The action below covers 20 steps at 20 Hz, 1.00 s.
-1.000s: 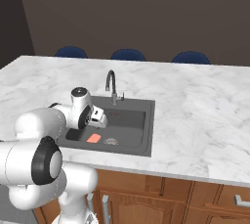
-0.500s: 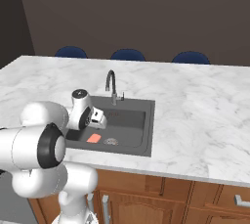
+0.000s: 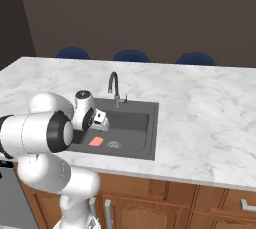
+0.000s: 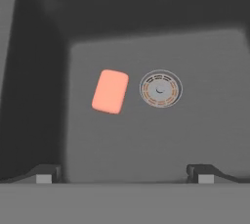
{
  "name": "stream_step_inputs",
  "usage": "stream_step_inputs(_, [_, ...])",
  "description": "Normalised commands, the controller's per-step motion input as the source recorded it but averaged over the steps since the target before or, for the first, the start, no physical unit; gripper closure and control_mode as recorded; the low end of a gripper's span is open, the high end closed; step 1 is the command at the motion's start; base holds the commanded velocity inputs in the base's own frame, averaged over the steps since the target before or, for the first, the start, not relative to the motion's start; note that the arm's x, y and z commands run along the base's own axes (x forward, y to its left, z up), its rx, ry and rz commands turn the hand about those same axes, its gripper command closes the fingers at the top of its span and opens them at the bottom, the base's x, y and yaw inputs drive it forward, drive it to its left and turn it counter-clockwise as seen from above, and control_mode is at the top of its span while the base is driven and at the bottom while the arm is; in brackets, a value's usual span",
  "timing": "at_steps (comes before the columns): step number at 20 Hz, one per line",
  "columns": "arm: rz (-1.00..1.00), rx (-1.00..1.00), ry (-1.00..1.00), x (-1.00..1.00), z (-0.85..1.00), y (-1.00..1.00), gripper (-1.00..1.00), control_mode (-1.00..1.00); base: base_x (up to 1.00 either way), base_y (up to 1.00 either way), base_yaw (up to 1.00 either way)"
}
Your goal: Pick up the bar soap and bar soap from the sink, and place them back in the cabinet, and close the cabinet doors.
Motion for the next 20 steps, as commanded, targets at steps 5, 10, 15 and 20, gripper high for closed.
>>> stream_step_inputs(5, [0.00, 0.00, 0.04, 0.18, -0.10, 0.04, -1.00, -1.00, 0.00, 0.00, 0.00])
stream_step_inputs(10, [0.00, 0.00, 0.03, 0.14, -0.11, 0.03, -1.00, -1.00, 0.00, 0.00, 0.00])
stream_step_inputs(15, [0.00, 0.00, 0.02, 0.11, -0.12, 0.05, -1.00, -1.00, 0.00, 0.00, 0.00])
stream_step_inputs(20, [0.00, 0.00, 0.03, 0.12, -0.15, 0.08, -1.00, -1.00, 0.00, 0.00, 0.00])
